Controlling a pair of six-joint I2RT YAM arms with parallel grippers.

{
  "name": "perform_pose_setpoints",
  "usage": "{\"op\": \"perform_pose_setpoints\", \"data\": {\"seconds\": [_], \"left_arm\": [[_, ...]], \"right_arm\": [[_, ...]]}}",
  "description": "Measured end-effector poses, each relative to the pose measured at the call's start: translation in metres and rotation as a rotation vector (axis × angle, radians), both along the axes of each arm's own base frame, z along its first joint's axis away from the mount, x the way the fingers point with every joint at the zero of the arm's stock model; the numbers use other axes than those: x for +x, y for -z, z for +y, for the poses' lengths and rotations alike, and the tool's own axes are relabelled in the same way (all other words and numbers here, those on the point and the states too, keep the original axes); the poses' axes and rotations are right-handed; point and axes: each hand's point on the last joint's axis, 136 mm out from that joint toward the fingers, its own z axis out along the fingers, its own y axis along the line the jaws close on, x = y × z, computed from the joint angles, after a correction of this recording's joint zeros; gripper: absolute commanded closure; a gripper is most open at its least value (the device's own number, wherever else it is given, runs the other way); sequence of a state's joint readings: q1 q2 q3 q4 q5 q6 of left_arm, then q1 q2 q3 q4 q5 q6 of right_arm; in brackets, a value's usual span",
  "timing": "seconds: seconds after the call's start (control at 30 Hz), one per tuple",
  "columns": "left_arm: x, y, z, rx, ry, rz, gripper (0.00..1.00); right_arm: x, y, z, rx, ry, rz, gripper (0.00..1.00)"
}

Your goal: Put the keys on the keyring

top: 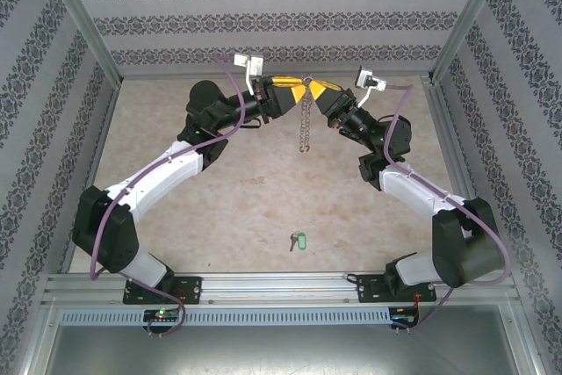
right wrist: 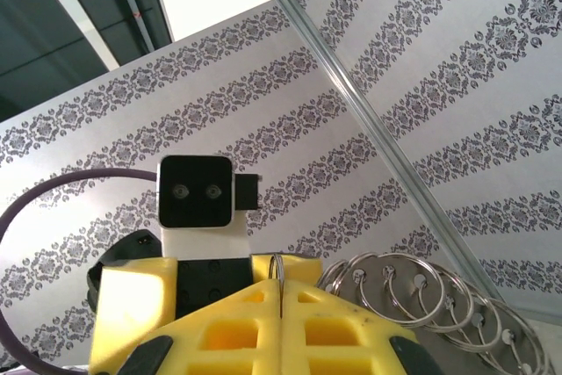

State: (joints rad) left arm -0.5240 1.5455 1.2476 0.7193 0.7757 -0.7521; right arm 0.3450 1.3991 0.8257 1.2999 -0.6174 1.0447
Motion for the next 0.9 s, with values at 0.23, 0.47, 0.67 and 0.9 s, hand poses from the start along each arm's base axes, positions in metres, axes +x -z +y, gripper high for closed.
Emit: {"op": "perform_pose_setpoints", "data": {"seconds": [0.23, 0.47, 0.67, 0.9], "left_arm": [[0.004, 0.007, -0.004, 0.005, 0.009, 0.023, 0.60], [0.006, -0.001, -0.005, -0.005, 0.010, 0.010, 0.66], [0.007, 0.000, -0.006, -0.008, 0.014, 0.015, 0.81], [0.005, -0.002, -0.007, -0.011, 0.015, 0.004, 1.00]], "right_arm": [[-0.001, 0.000, 0.002, 0.000, -0.005, 0.000, 1.00], [-0.004, -0.003, 0.003, 0.006, -0.010, -0.014, 1.00], [-0.005, -0.004, 0.003, 0.008, -0.011, -0.021, 1.00], [-0.004, -0.005, 0.002, 0.011, -0.009, -0.019, 1.00]]}}
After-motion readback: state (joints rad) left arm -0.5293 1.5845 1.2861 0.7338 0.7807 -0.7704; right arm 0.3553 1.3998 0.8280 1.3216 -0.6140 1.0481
